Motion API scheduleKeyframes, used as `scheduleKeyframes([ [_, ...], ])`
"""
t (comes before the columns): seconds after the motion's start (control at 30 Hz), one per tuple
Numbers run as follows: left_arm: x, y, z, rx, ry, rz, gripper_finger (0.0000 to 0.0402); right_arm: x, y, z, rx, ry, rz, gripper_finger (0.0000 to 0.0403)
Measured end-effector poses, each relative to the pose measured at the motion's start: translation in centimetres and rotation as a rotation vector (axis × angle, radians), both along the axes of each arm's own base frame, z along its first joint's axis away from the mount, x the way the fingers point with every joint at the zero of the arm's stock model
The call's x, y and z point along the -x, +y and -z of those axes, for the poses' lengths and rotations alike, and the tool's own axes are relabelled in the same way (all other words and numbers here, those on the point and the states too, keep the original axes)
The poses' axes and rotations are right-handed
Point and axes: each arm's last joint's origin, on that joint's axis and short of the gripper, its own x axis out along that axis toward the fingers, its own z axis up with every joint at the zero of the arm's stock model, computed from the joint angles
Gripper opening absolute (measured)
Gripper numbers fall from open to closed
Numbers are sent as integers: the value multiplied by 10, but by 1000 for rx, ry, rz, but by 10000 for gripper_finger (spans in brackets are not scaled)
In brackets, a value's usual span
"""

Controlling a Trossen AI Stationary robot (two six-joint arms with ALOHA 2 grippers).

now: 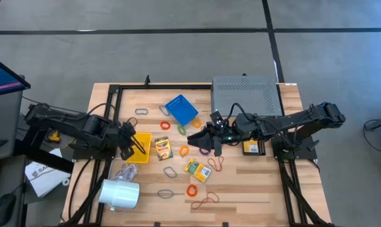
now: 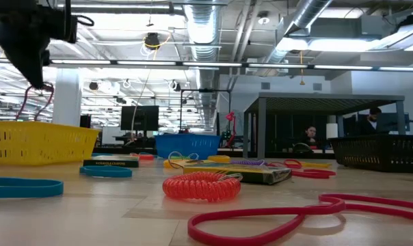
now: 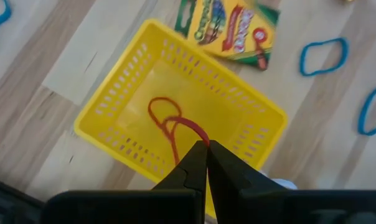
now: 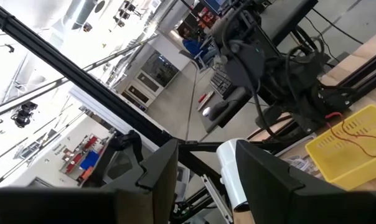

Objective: Pick & Place Office Desk Supplies
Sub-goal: Put the red rubber band into the yellow bin

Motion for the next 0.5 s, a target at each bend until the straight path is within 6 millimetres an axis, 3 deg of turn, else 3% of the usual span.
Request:
scheduleKeyframes([
  [0.33, -3, -1, 12, 7, 56, -23, 4, 0, 0, 0, 0, 1, 0, 159],
  [0.5, -8, -3, 16, 15, 94, -16, 32, 0, 0, 0, 0, 2, 0, 159],
])
